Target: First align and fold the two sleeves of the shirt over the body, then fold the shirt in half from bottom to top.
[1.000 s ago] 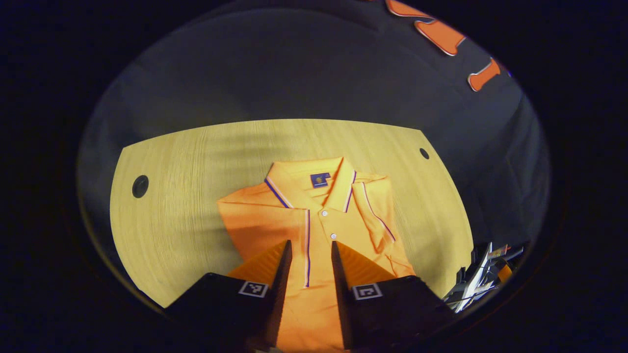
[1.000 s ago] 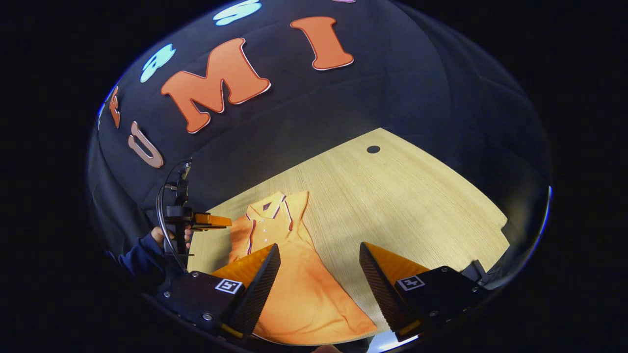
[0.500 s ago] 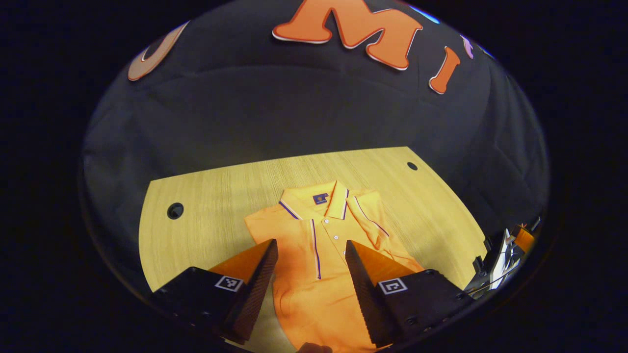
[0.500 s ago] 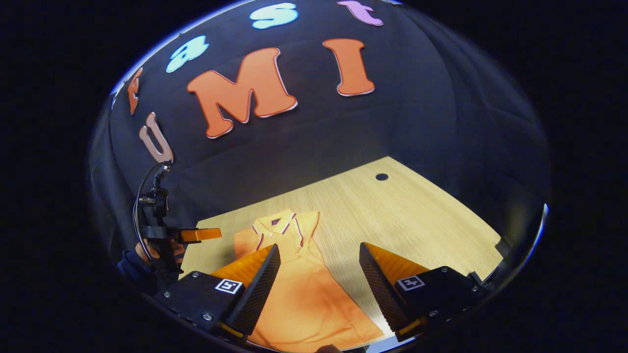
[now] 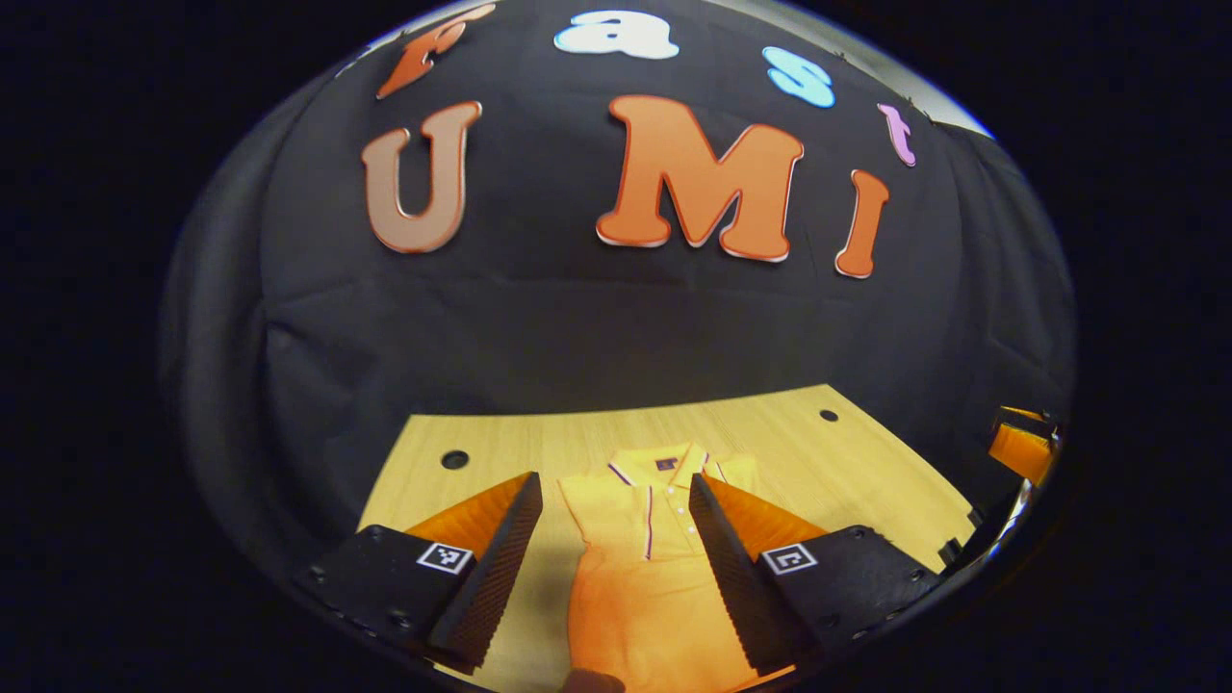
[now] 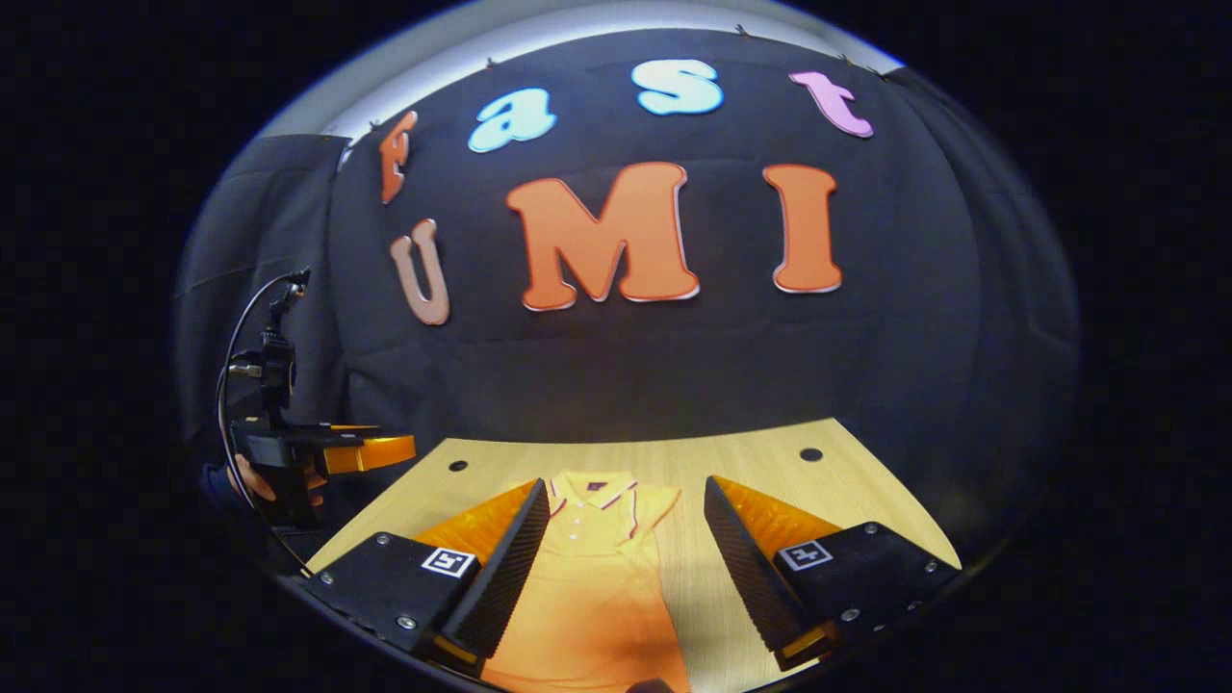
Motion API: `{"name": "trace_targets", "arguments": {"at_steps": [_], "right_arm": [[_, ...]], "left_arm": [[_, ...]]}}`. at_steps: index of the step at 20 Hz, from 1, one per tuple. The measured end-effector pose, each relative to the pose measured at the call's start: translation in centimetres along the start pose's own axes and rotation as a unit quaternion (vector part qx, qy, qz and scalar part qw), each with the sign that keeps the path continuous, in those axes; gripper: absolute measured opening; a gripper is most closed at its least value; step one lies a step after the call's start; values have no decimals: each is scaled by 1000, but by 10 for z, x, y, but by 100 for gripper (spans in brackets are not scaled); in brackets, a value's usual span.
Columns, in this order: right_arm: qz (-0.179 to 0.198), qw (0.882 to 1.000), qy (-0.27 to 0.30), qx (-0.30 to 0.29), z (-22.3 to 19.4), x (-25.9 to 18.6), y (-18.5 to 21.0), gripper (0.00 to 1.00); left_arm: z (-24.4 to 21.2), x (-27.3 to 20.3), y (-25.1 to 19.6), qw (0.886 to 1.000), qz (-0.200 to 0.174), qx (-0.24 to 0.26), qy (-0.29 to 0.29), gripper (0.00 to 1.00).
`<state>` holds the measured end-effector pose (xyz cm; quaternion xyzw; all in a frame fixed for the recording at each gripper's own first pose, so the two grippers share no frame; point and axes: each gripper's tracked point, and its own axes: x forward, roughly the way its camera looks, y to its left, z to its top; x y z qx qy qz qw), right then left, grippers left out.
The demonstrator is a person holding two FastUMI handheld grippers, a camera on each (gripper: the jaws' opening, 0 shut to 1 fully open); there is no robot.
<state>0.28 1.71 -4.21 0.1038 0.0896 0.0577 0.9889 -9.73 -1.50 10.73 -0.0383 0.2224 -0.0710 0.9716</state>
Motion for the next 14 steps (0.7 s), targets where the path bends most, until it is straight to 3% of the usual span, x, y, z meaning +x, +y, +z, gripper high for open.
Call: {"name": "trace_targets", "arguments": {"at_steps": [3,7,9,11,14], "right_arm": [[27,997,-55,-44,14,-13,11,98],[48,989,-106,-95,18,-34,18,98],[52,988,-106,-104,13,-44,18,98],[58,989,-99,-90,1,-58,14,98],[53,996,-35,-70,-48,-63,3,98]], "left_arm": [[21,-51,-3,995,31,22,-88,94],[23,-108,-9,977,80,55,-188,93],[27,-140,-12,971,121,59,-199,95],[25,-148,-14,969,140,50,-197,100],[-9,-139,-29,980,106,26,-163,97]]}}
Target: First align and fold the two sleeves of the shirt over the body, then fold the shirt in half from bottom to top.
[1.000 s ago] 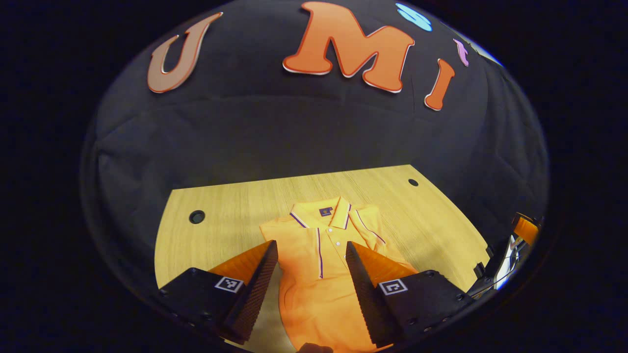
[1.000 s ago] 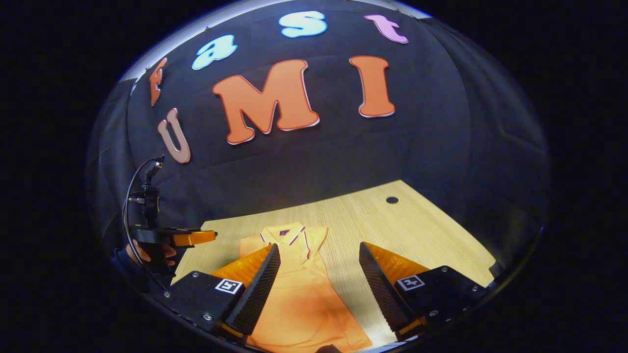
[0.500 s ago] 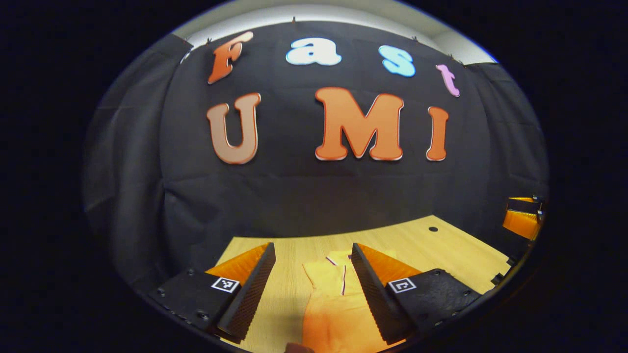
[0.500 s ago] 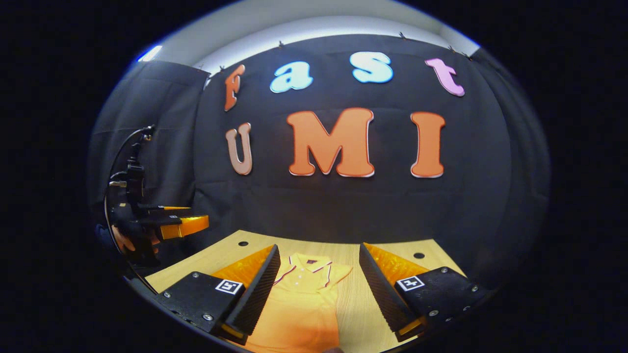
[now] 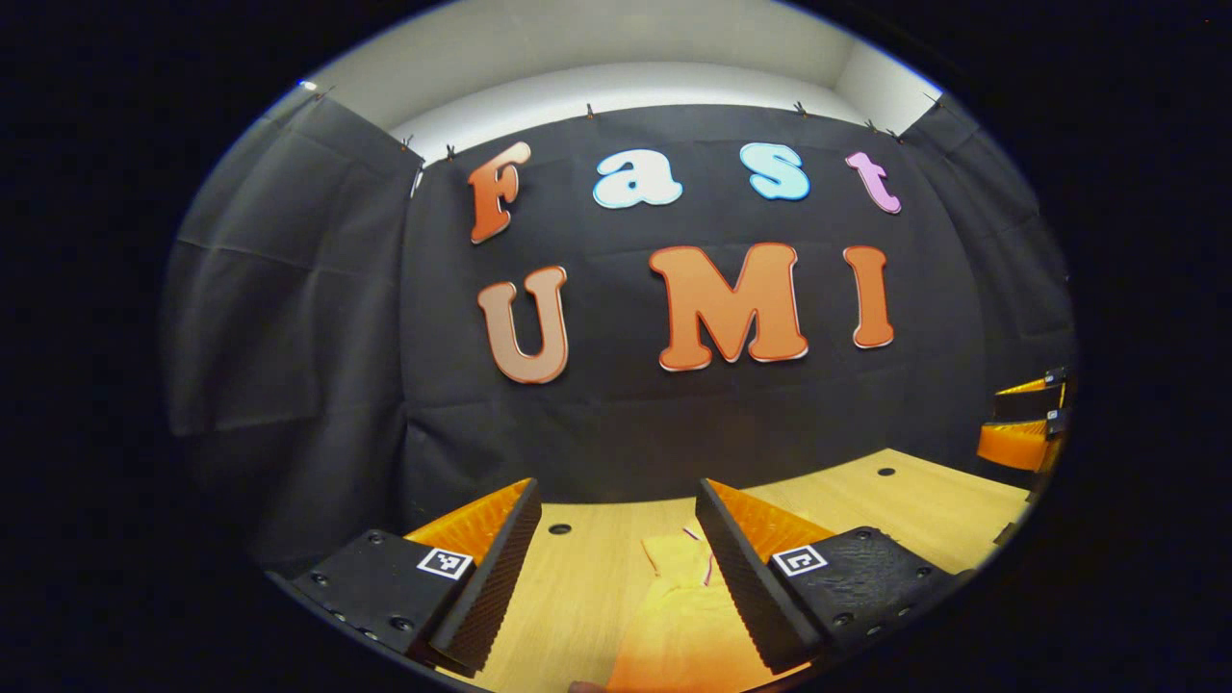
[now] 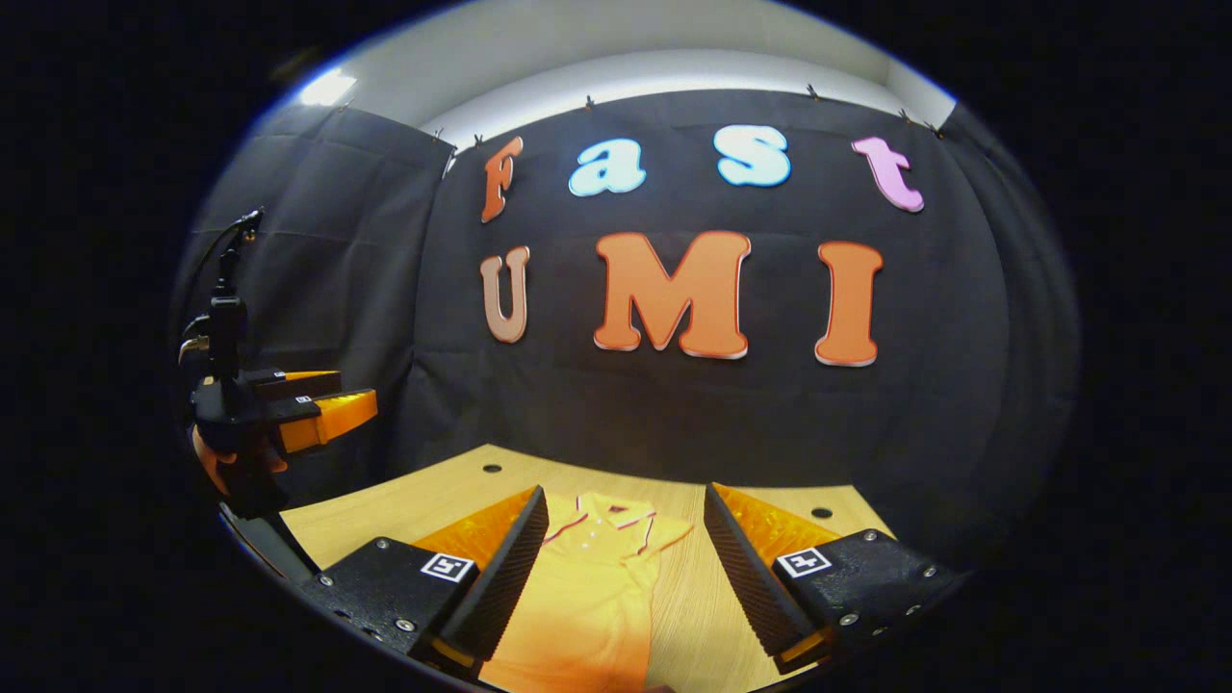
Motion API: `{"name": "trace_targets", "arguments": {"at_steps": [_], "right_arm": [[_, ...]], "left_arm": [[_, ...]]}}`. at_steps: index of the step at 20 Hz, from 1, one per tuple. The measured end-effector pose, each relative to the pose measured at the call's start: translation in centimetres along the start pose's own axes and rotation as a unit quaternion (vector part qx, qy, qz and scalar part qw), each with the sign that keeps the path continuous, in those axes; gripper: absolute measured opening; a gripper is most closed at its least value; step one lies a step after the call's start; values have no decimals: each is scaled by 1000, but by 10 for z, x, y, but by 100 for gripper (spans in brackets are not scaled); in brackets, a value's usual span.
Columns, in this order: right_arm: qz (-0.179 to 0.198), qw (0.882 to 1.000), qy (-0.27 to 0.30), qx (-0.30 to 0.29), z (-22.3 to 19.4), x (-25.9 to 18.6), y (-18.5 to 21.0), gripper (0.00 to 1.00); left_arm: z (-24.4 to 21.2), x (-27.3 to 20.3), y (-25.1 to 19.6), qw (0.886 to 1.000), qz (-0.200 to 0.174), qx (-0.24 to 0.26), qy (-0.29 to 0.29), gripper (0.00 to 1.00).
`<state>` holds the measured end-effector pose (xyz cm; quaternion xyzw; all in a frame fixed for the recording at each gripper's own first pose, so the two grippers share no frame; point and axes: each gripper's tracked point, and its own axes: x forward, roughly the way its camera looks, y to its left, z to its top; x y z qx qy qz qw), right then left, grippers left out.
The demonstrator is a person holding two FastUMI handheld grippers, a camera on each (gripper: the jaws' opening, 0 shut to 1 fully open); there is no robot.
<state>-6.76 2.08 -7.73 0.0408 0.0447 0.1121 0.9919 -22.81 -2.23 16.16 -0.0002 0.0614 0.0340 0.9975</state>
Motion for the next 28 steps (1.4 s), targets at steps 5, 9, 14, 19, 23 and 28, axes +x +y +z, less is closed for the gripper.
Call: {"name": "trace_targets", "arguments": {"at_steps": [5,9,14,19,23,28], "right_arm": [[-20,986,151,61,-94,-9,-12,99],[-29,962,252,105,-166,-21,-11,99],[-21,939,331,87,-224,-36,2,99],[-8,911,403,87,-272,-52,15,99],[-3,902,423,90,-283,-54,18,99],[6,877,468,109,-306,-59,31,98]], "left_arm": [[-91,-13,7,992,-7,-22,120,99],[-145,-30,12,981,-16,-27,191,99],[-213,-60,13,959,-29,-5,281,99],[-289,-82,7,917,-68,7,392,100],[-328,-94,22,892,-60,8,448,100],[-363,-111,27,850,-49,-31,523,100]]}}
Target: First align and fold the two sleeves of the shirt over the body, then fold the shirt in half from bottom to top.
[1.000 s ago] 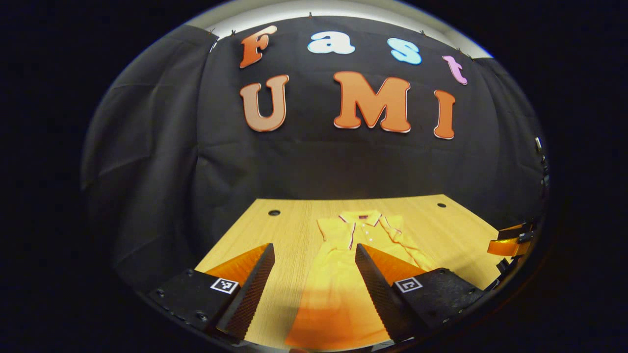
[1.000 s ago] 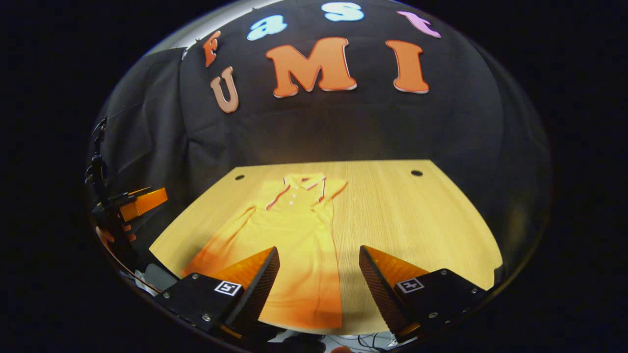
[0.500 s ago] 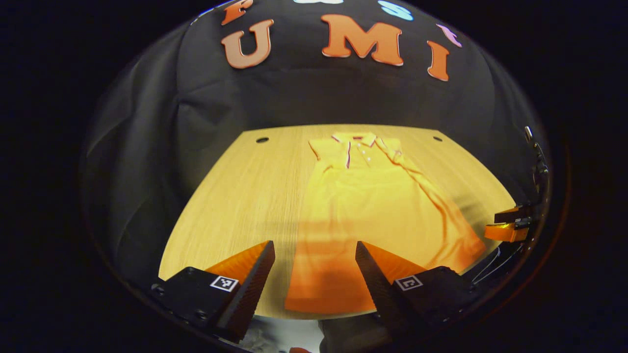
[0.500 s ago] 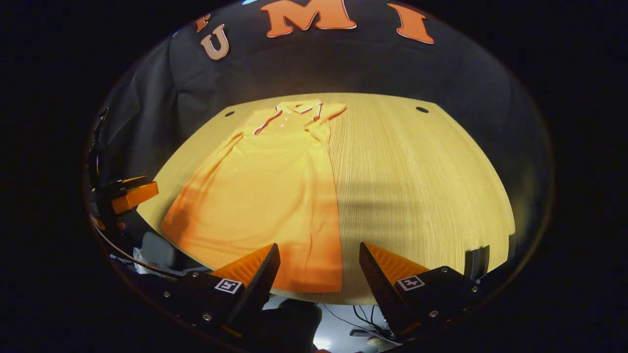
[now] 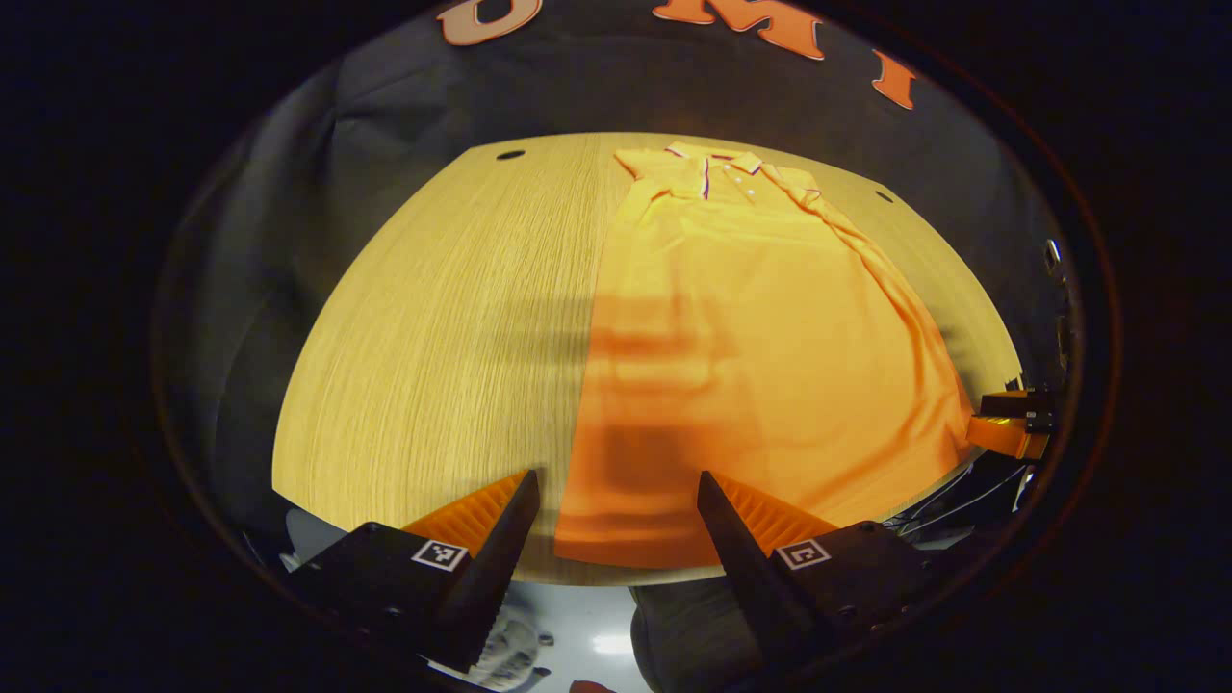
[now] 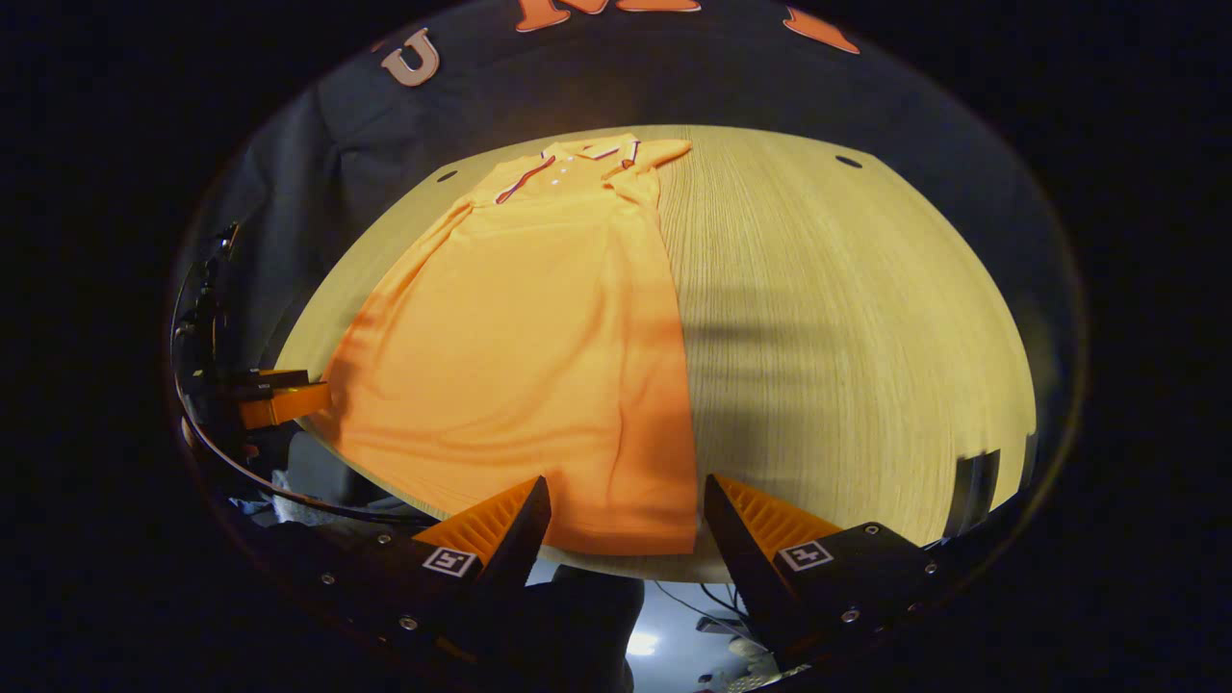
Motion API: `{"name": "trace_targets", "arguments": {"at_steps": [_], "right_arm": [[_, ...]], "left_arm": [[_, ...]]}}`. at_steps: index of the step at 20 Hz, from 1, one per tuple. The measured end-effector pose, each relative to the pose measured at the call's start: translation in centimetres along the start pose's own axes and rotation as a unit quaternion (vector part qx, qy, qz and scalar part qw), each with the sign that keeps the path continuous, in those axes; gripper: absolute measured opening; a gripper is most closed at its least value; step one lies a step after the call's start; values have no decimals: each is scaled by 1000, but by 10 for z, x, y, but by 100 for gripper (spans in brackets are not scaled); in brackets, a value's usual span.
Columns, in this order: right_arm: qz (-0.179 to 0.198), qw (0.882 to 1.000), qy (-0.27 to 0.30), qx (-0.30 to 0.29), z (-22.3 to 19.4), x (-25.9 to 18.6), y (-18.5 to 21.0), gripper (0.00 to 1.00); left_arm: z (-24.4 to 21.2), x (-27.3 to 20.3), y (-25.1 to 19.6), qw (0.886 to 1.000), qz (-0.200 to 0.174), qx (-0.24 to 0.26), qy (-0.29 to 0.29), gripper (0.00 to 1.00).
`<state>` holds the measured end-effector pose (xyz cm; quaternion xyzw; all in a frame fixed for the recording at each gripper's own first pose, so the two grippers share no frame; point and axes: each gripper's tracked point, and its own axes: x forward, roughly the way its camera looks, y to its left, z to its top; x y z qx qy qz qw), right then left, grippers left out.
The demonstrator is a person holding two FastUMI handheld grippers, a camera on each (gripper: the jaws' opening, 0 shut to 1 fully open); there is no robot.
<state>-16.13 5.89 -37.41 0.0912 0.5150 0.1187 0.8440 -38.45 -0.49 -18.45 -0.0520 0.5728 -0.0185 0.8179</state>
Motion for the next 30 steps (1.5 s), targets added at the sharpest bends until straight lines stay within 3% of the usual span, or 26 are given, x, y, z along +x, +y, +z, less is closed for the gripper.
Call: {"name": "trace_targets", "arguments": {"at_steps": [5,7,8,10,11,12,13,15,16,19,23,30], "right_arm": [[-29,999,35,-19,-1,4,2,92],[-47,997,53,-25,1,7,2,78],[-42,997,56,-10,3,9,9,65],[-16,997,69,5,6,14,24,43],[4,997,81,9,5,16,31,40],[15,996,86,31,7,15,35,30],[50,992,97,62,6,18,49,21],[123,972,131,154,-4,17,80,17],[146,963,140,176,-4,23,90,4],[135,971,117,162,10,22,82,3],[152,971,91,160,42,14,83,2],[180,959,48,215,95,4,76,2]], "left_arm": [[-1,5,-4,999,6,18,49,98],[-3,7,-10,997,8,14,69,92],[-2,7,-15,997,7,20,76,85],[-1,6,-28,996,-4,37,86,57],[-1,8,-36,995,-9,39,90,41],[-1,9,-41,995,-7,40,90,29],[0,10,-44,993,-13,60,100,7],[3,18,-54,993,-37,55,101,5],[1,28,-60,992,-62,40,102,0],[9,12,-61,990,-89,10,107,1],[41,0,-61,989,-120,-23,86,1],[113,-6,-67,985,-165,-31,38,1]]}}
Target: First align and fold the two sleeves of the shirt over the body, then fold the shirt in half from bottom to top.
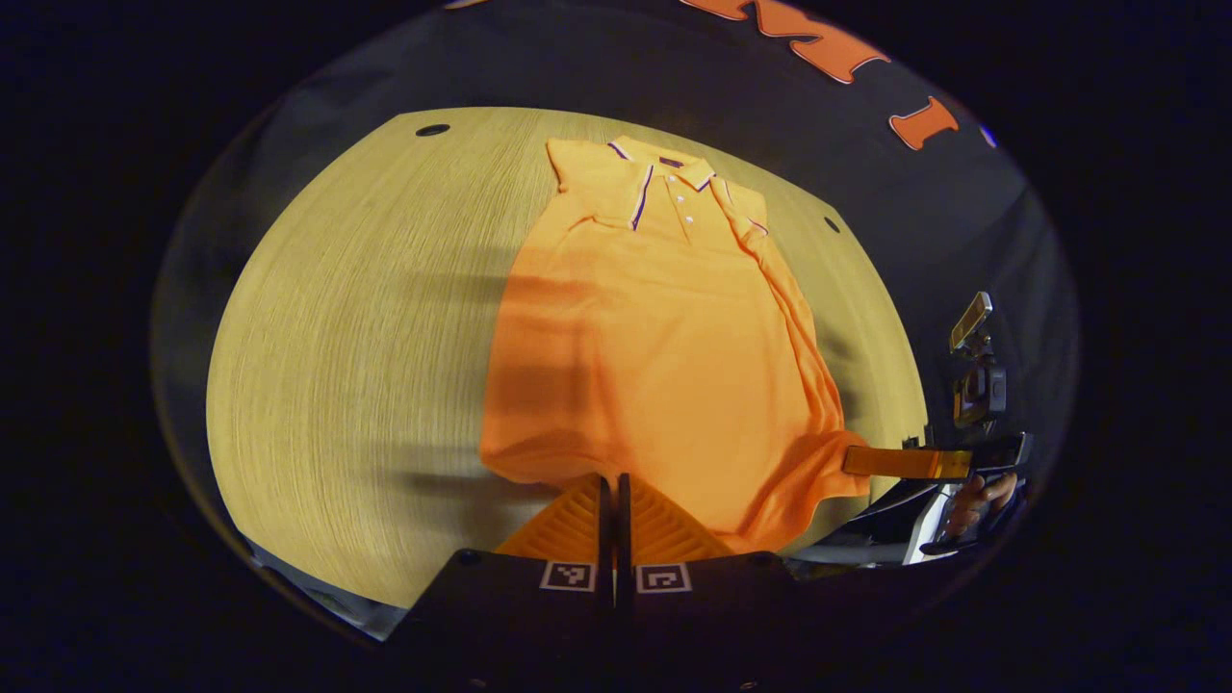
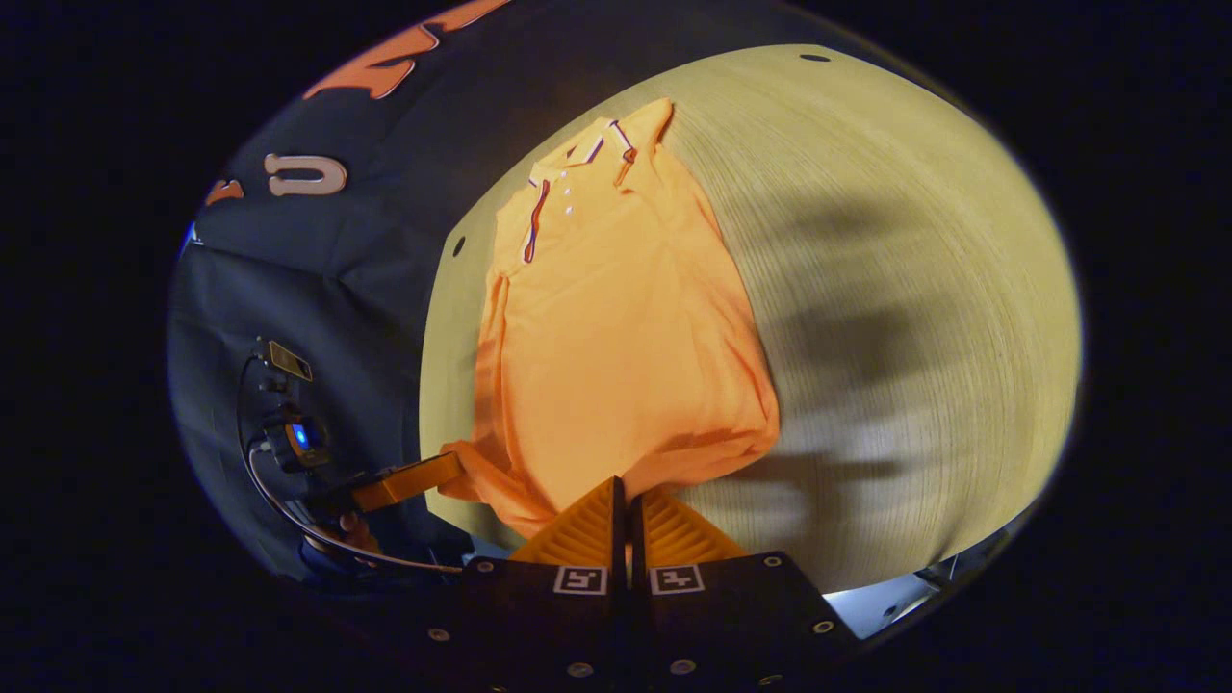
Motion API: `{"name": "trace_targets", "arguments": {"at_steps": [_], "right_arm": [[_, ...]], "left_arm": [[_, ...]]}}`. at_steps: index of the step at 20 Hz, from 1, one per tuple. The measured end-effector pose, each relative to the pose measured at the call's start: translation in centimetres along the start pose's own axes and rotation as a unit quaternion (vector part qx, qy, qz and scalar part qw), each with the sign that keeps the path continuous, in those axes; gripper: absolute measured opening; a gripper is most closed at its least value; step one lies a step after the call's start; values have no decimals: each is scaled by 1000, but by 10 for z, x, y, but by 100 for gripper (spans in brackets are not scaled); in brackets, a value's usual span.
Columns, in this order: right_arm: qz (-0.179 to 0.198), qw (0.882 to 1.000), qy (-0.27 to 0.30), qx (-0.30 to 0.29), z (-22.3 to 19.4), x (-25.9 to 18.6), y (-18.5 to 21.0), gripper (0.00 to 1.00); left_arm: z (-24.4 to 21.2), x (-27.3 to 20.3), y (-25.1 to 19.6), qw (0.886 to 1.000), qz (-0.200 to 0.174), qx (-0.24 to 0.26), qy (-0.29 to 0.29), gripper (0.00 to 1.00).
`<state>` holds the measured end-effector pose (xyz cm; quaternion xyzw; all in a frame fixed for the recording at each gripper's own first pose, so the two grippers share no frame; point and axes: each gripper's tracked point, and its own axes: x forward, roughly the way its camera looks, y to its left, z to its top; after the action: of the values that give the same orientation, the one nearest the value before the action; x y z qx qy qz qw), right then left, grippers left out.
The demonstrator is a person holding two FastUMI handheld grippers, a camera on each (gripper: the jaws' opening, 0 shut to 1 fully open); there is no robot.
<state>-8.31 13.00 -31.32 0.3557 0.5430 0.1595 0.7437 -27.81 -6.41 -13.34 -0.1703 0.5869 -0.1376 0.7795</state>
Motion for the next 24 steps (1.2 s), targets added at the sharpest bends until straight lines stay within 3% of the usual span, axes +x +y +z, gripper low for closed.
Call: {"name": "trace_targets", "arguments": {"at_steps": [7,13,24], "right_arm": [[10,999,-50,8,55,-17,16,2],[0,997,-82,17,108,-26,25,2],[-41,988,-138,49,201,-9,39,2]], "left_arm": [[71,-3,-5,999,-28,7,-37,1],[146,-2,7,996,-49,-19,-73,1],[267,30,31,992,-73,-15,-99,1]]}}
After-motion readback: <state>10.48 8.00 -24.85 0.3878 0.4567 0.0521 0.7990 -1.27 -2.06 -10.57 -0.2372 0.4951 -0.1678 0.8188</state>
